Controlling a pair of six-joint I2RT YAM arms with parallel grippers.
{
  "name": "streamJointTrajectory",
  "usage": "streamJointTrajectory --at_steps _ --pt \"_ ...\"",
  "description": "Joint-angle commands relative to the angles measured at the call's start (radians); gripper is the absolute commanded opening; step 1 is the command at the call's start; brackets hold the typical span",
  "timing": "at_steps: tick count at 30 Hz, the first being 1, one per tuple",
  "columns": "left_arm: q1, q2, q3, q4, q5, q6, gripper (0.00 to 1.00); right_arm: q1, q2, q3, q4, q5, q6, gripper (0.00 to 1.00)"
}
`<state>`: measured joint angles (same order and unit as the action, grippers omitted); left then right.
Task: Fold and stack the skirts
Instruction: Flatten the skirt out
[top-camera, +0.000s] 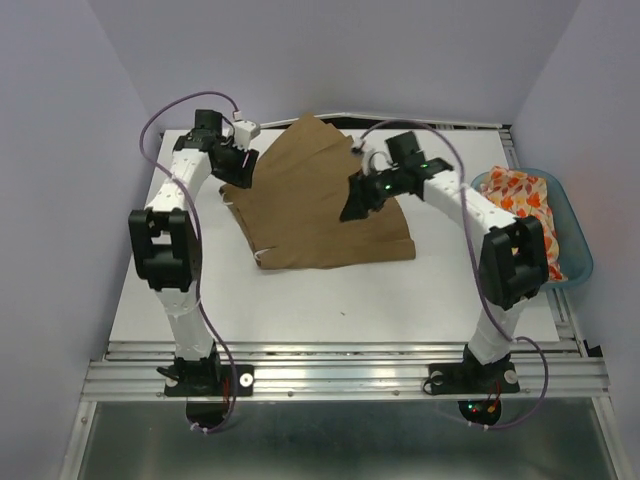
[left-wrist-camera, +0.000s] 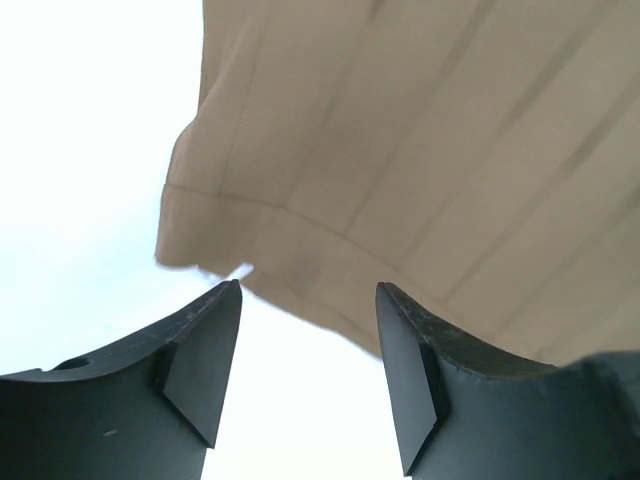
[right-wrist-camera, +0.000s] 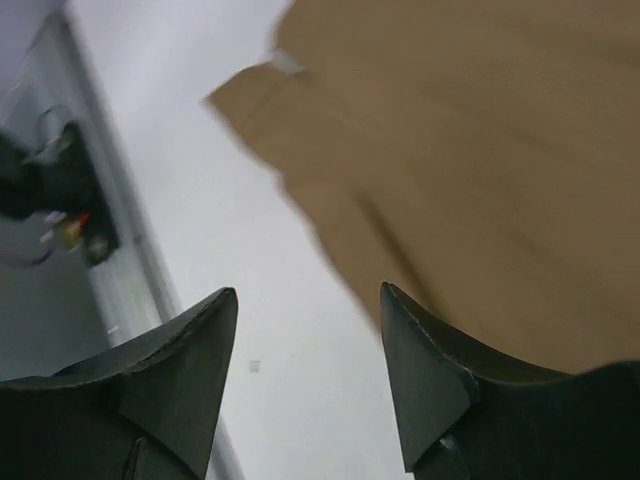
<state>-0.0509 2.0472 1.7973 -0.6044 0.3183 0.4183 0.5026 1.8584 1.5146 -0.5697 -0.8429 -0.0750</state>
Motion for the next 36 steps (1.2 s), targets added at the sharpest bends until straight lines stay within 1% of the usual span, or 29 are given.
streamJointTrajectory --at_steps 1,2,3,4,5,7,8,11,12,14,15,18,20,21,23,24,25,27,29,31,32,33,34,36 --pt "-0.075 -0.274 -0.132 -0.025 0.087 0.187 0.68 -0.162 -0.085 0.091 -0.096 0.19 -0.109 0.64" --pt "-0.101 -0.35 -0.242 -0.006 0.065 0.223 0.68 -0.171 -0.064 0.105 -0.11 0.252 -0.158 0.63" --pt "-0.16 -0.411 -0.3 0.005 0.048 0.285 0.67 -0.171 -0.047 0.143 -0.143 0.319 -0.17 0.62" --pt "-0.191 -0.412 -0.349 0.017 0.026 0.304 0.67 -0.171 -0.024 0.162 -0.153 0.346 -0.172 0.62" --pt "-0.222 -0.451 -0.431 0.034 -0.011 0.318 0.66 -0.171 0.02 0.179 -0.151 0.372 -0.177 0.62" --pt "-0.297 -0.484 -0.53 0.072 -0.048 0.324 0.61 -0.171 0.07 0.229 -0.136 0.412 -0.171 0.62" --pt "-0.317 -0.49 -0.556 0.089 -0.082 0.323 0.57 -0.171 0.118 0.248 -0.128 0.419 -0.146 0.61" --pt "-0.381 -0.504 -0.657 0.153 -0.155 0.312 0.51 -0.171 0.189 0.318 -0.102 0.432 -0.088 0.6" --pt "-0.4 -0.506 -0.68 0.164 -0.18 0.316 0.47 -0.171 0.232 0.334 -0.102 0.439 -0.077 0.6" --pt "-0.429 -0.498 -0.74 0.192 -0.232 0.332 0.43 -0.171 0.275 0.378 -0.127 0.45 -0.075 0.6" --pt "-0.452 -0.493 -0.757 0.198 -0.27 0.336 0.43 -0.171 0.292 0.378 -0.133 0.456 -0.068 0.6" --pt "-0.471 -0.463 -0.796 0.199 -0.298 0.362 0.41 -0.171 0.324 0.354 -0.124 0.484 -0.08 0.59" --pt "-0.475 -0.456 -0.834 0.213 -0.308 0.381 0.37 -0.171 0.335 0.337 -0.121 0.51 -0.095 0.59" --pt "-0.478 -0.458 -0.851 0.218 -0.347 0.401 0.35 -0.171 0.338 0.322 -0.122 0.524 -0.11 0.59" --pt "-0.484 -0.455 -0.89 0.222 -0.372 0.412 0.27 -0.171 0.347 0.305 -0.121 0.562 -0.13 0.6" --pt "-0.484 -0.452 -0.901 0.215 -0.374 0.421 0.2 -0.171 0.351 0.296 -0.128 0.588 -0.138 0.6" --pt "-0.484 -0.453 -0.93 0.204 -0.377 0.424 0.17 -0.171 0.354 0.291 -0.136 0.603 -0.143 0.61" --pt "-0.486 -0.481 -0.967 0.201 -0.375 0.447 0.08 -0.171 0.348 0.276 -0.171 0.616 -0.169 0.61" --pt "-0.489 -0.512 -1.024 0.224 -0.392 0.464 0.05 -0.171 0.296 0.24 -0.179 0.608 -0.198 0.61" --pt "-0.489 -0.547 -1.041 0.23 -0.386 0.47 0.05 -0.171 0.239 0.194 -0.179 0.581 -0.232 0.63" --pt "-0.488 -0.583 -1.041 0.221 -0.377 0.471 0.06 -0.171 0.202 0.138 -0.173 0.571 -0.247 0.64" --pt "-0.488 -0.605 -1.033 0.216 -0.354 0.47 0.1 -0.171 0.164 0.109 -0.161 0.561 -0.287 0.64" --pt "-0.488 -0.649 -1.026 0.209 -0.341 0.468 0.11 -0.171 0.084 0.082 -0.159 0.533 -0.305 0.64" --pt "-0.488 -0.697 -1.001 0.206 -0.325 0.464 0.15 -0.171 0.006 0.011 -0.153 0.522 -0.362 0.66"
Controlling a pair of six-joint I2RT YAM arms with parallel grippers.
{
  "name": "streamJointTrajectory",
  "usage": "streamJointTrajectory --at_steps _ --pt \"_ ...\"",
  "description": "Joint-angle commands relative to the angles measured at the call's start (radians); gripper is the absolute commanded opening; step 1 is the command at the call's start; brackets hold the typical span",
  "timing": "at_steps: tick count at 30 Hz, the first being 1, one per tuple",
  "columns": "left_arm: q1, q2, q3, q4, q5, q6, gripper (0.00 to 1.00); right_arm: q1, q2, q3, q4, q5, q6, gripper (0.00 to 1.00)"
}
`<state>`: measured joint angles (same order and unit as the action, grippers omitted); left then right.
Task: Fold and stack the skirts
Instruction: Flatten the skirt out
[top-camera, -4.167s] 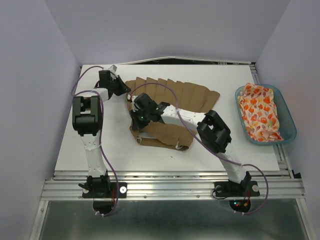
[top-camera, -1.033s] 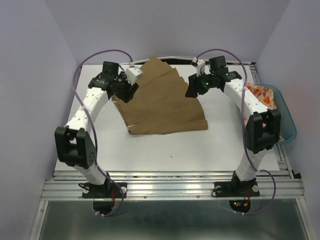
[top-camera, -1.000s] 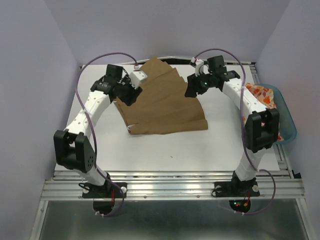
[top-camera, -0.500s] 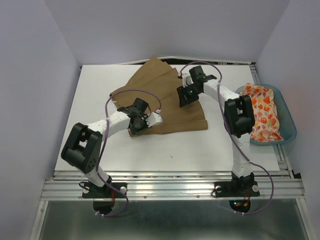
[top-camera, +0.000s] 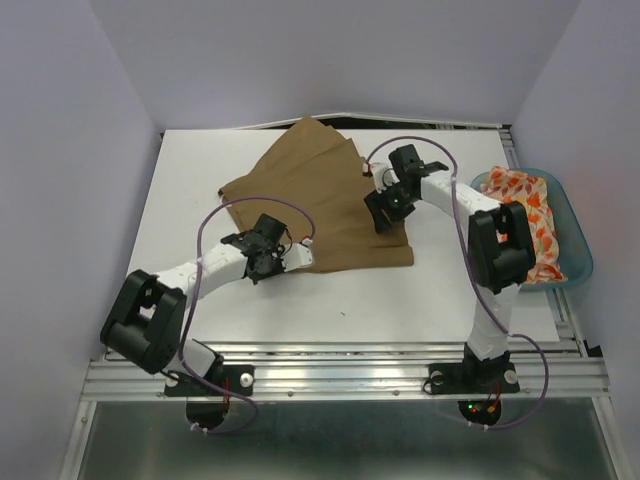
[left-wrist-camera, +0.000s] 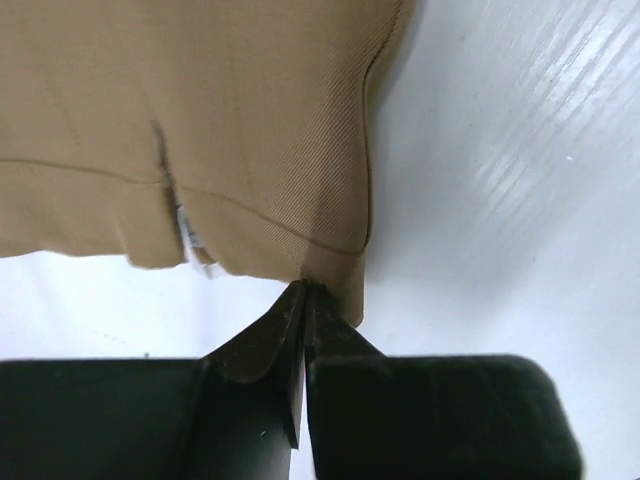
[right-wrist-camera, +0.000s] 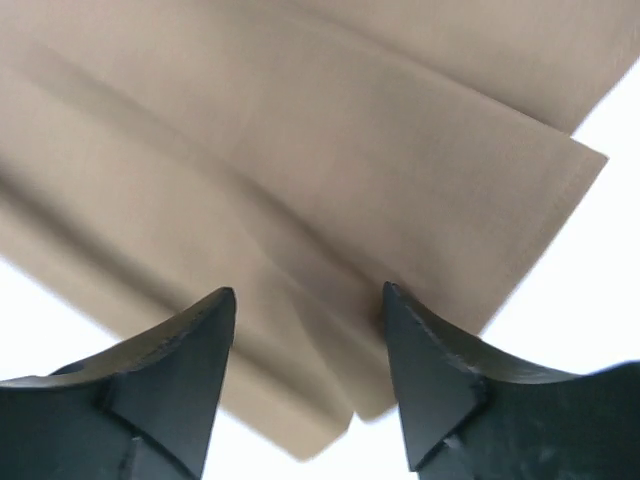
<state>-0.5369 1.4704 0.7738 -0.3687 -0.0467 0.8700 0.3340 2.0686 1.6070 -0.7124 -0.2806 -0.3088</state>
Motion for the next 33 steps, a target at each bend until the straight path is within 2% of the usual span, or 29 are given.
streamJointTrajectory --at_steps 1,3,4,6,7,10,13,14,17,20,23,27,30,33 --pt "0.0 -0.14 0.033 -0.036 0.042 0.011 0.21 -0.003 -0.241 -0.103 -0.018 -0.051 -0.156 0.69" --pt "0.002 -0.189 0.073 -0.071 0.094 0.006 0.31 -0.003 -0.359 -0.183 -0.03 -0.089 -0.219 0.77" --pt "0.003 -0.202 0.082 -0.087 0.103 0.004 0.43 -0.003 -0.399 -0.214 -0.038 -0.103 -0.271 0.79" --pt "0.002 -0.238 0.102 -0.118 0.123 0.007 0.57 -0.003 -0.505 -0.307 -0.048 -0.138 -0.356 0.81" --pt "0.002 -0.248 0.105 -0.125 0.13 0.006 0.6 -0.003 -0.536 -0.34 -0.053 -0.146 -0.389 0.81" --pt "0.002 -0.268 0.098 -0.135 0.134 -0.008 0.62 0.01 -0.634 -0.485 0.013 -0.121 -0.449 0.8" --pt "0.032 -0.234 0.116 -0.082 0.137 -0.093 0.61 0.022 -0.625 -0.532 0.102 -0.043 -0.409 0.77" --pt "0.081 -0.191 0.169 -0.084 0.195 -0.118 0.61 0.022 -0.599 -0.498 0.1 -0.049 -0.392 0.75" --pt "0.138 -0.074 0.263 -0.102 0.28 -0.198 0.58 0.022 -0.478 -0.426 0.142 -0.051 -0.304 0.71" --pt "0.149 0.022 0.355 -0.081 0.277 -0.265 0.56 0.022 -0.329 -0.349 0.183 -0.014 -0.228 0.63" --pt "0.195 0.118 0.467 -0.053 0.298 -0.395 0.56 0.022 -0.214 -0.236 0.217 0.006 -0.161 0.58" --pt "0.252 0.247 0.592 -0.07 0.297 -0.476 0.56 0.031 -0.079 -0.136 0.134 -0.009 -0.164 0.48" --pt "0.27 0.329 0.665 -0.078 0.272 -0.493 0.56 0.042 -0.054 -0.182 0.079 -0.022 -0.179 0.43" --pt "0.268 0.408 0.726 -0.111 0.271 -0.476 0.56 0.082 -0.08 -0.298 0.031 -0.034 -0.197 0.41"
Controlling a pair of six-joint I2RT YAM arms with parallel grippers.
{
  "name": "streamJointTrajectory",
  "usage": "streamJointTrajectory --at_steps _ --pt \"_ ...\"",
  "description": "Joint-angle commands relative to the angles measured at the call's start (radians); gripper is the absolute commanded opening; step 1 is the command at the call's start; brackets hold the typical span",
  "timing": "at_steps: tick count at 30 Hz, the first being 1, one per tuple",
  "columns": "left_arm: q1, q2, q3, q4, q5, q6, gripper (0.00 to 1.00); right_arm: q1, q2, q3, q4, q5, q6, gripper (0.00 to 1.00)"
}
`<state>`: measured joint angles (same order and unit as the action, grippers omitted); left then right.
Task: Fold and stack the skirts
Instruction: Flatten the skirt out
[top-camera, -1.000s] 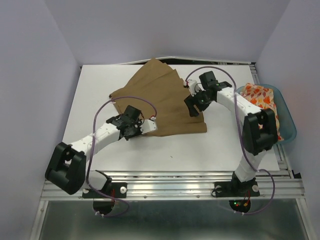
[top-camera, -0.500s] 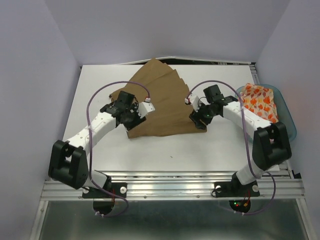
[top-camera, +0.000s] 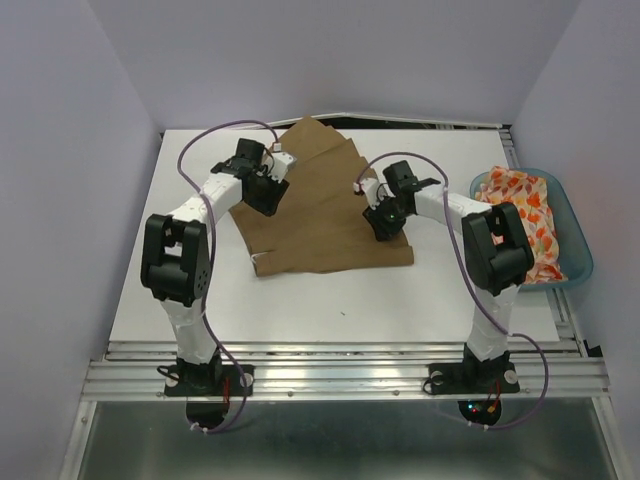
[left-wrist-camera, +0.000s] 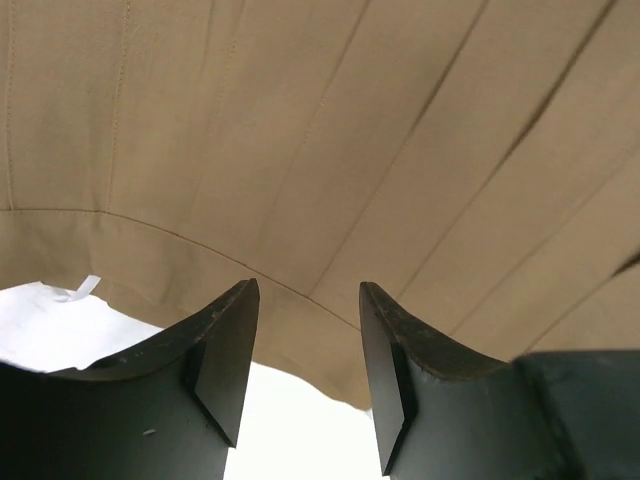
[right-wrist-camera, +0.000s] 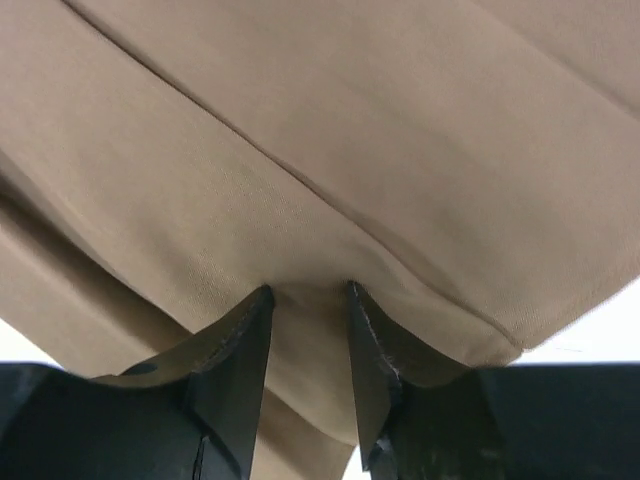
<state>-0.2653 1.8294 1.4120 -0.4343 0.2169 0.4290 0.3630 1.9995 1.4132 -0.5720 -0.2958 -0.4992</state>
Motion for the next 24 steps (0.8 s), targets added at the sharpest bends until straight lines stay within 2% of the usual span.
streamJointTrajectory --at_steps 1,2,7,10,14,18,22,24 --pt "-0.003 0.068 0.1 -0.053 0.016 -0.033 0.55 0.068 -0.024 -0.14 -0.117 -0.023 -0.007 0.41" --pt "-0.002 0.102 0.11 -0.063 0.025 -0.021 0.54 0.103 -0.034 -0.205 -0.126 -0.038 -0.007 0.41" --pt "-0.017 0.168 0.116 -0.073 0.05 -0.016 0.53 0.246 -0.099 -0.318 -0.219 -0.1 0.002 0.41" --pt "-0.043 0.203 0.114 -0.089 0.062 -0.004 0.53 0.319 -0.116 -0.321 -0.271 -0.21 0.01 0.4" --pt "-0.116 0.2 0.052 -0.098 0.079 0.04 0.52 0.37 -0.189 -0.28 -0.354 -0.436 -0.021 0.41" --pt "-0.236 0.162 -0.1 -0.089 0.114 0.103 0.52 0.36 -0.315 -0.2 -0.394 -0.526 0.002 0.46" --pt "-0.296 0.134 -0.189 -0.072 0.154 0.102 0.51 0.216 -0.404 -0.08 -0.463 -0.585 -0.033 0.43" --pt "-0.296 0.114 -0.22 -0.063 0.173 0.083 0.51 0.082 -0.41 0.025 -0.528 -0.609 -0.076 0.43"
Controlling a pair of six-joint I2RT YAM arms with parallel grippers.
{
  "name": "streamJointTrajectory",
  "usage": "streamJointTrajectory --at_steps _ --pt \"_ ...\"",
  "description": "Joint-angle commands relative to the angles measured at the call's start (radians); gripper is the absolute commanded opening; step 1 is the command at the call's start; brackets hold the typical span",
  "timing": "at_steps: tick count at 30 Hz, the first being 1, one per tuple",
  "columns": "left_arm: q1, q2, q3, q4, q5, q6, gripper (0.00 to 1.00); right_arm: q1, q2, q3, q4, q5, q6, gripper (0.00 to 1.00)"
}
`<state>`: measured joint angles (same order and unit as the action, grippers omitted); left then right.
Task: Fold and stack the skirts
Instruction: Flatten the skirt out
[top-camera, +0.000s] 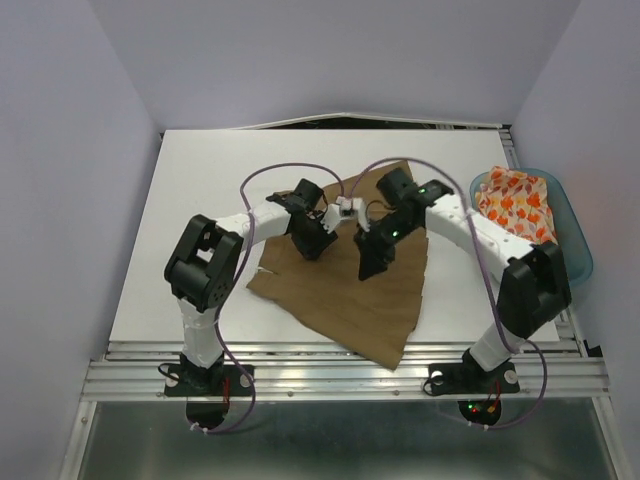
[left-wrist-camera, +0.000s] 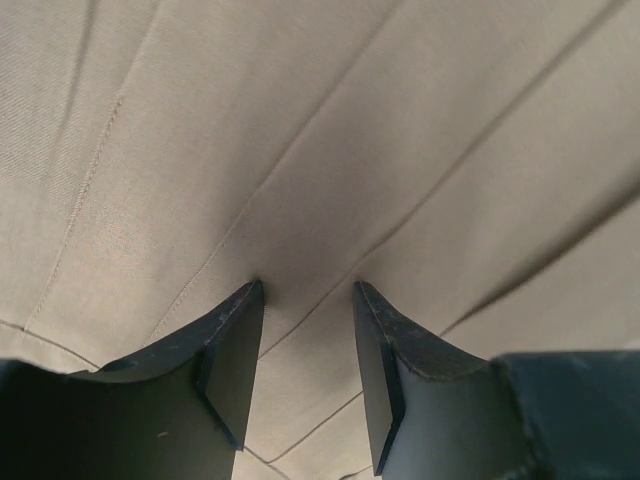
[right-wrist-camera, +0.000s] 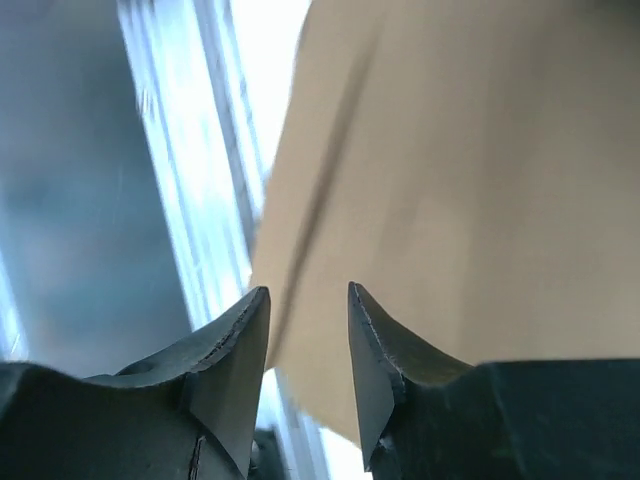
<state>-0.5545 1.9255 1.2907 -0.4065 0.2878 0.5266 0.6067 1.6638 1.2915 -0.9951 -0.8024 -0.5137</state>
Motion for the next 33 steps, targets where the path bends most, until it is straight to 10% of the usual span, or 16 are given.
streamJointTrajectory --at_steps 1,14,24,33 --pt "-0.008 -0.003 -0.108 -0.083 0.103 -0.023 0.51 -0.204 -0.07 0.179 -0.149 -0.101 -0.078 0.43" --pt "0.092 -0.211 0.054 -0.312 0.212 0.062 0.64 -0.387 0.184 0.495 0.124 0.347 -0.082 0.49" --pt "0.266 0.036 0.519 -0.295 0.206 0.056 0.67 -0.418 0.548 0.902 0.283 0.364 -0.144 0.96" --pt "0.303 0.219 0.69 -0.246 0.251 0.026 0.72 -0.418 0.729 0.891 0.394 0.332 -0.382 1.0"
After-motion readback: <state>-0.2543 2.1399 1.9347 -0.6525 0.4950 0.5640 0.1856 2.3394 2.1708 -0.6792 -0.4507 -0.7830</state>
